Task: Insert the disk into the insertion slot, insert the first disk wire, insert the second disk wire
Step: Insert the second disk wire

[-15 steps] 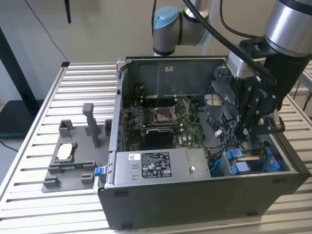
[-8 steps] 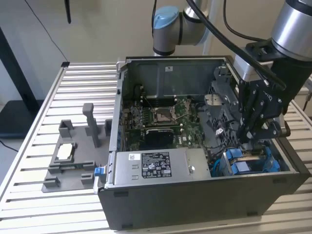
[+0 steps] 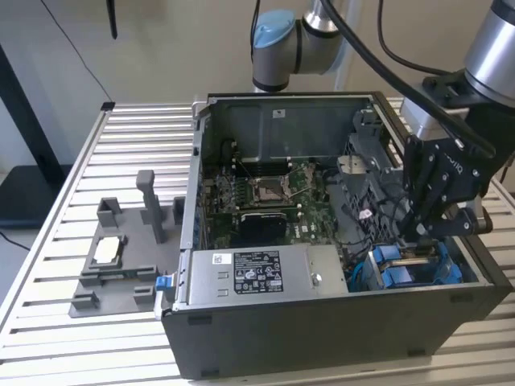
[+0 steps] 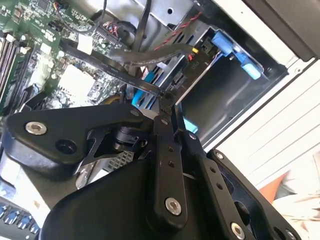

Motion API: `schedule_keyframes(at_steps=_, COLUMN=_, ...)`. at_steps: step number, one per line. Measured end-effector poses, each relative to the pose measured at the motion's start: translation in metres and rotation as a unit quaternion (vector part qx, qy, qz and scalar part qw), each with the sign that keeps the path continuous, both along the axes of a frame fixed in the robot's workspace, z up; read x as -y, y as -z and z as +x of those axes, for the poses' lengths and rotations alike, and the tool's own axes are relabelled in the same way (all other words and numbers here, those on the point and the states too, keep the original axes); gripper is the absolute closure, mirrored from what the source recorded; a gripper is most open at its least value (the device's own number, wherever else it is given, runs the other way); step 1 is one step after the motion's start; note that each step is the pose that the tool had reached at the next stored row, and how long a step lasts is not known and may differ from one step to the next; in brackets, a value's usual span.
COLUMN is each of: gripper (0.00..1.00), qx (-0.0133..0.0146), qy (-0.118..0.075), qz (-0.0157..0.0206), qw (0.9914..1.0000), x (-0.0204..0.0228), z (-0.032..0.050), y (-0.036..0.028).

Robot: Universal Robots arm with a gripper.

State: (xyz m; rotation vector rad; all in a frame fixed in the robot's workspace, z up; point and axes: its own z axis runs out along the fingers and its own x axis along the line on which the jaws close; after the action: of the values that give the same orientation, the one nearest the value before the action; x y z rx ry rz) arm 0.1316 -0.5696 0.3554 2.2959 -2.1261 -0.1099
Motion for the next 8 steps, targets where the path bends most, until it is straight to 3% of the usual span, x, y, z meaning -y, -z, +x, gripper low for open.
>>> schedule_keyframes(at_steps=8, gripper=0.84, qx=-0.0031, qy=0.001, qz=0.0000, qw=0.99999, x=0.0002, z=0.0078, y=0.0039)
